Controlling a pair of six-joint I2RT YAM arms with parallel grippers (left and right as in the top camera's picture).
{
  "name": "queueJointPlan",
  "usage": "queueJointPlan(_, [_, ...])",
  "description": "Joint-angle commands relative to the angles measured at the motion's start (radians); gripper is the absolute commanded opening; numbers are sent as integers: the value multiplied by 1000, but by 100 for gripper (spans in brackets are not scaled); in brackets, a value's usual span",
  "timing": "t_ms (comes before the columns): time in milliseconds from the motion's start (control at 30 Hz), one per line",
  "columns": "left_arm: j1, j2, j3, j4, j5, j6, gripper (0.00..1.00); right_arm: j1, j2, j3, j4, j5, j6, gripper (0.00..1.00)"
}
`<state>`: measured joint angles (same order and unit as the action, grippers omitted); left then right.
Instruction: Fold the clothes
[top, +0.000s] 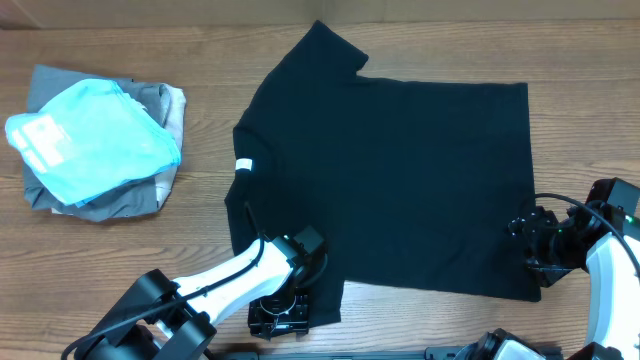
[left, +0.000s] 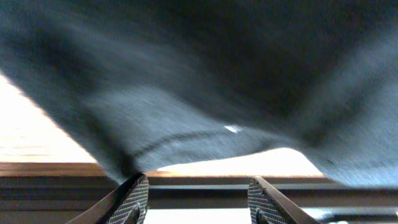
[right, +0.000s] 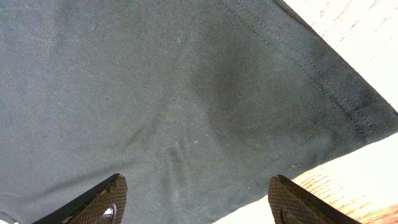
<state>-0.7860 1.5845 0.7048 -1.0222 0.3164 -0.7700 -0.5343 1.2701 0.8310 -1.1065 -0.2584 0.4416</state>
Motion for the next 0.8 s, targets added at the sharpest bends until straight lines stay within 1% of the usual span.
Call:
queueJointPlan(0, [-5,-8,-8,23,-122,-84,56,4,-3,-2,6,-5,4,77])
queueJointPlan(133, [-5,-8,-8,74,-138,-84,56,4,-3,-2,6,-5,4,77])
queueJointPlan(300, [-6,-8,-11,74,-168,-83,55,4,-3,-2,6,-5,4,77])
queueJointPlan(367, [-6,-8,-15,78,-179,-83,48,3,-3,-2,6,-5,4,77])
queueJointPlan(467, [-6,-8,-23,79,-190,-83,35,4,-3,-2,9,-5,4,77])
queueJointPlan(500, [-6,-8,-27,79,-194,-83,33,4,-3,-2,10,-5,4,77])
queueJointPlan(633, [-6,-8,-48,82,-193,-84,21,4,-3,-2,12,-5,4,77])
queueJointPlan(733, [-6,-8,-49,77,-161,-83,6,3,-3,-2,14,-5,4,77])
queueJointPlan(767, [-6,-9,-49,77,-144,-83,4,3,-3,-2,17,-5,4,77])
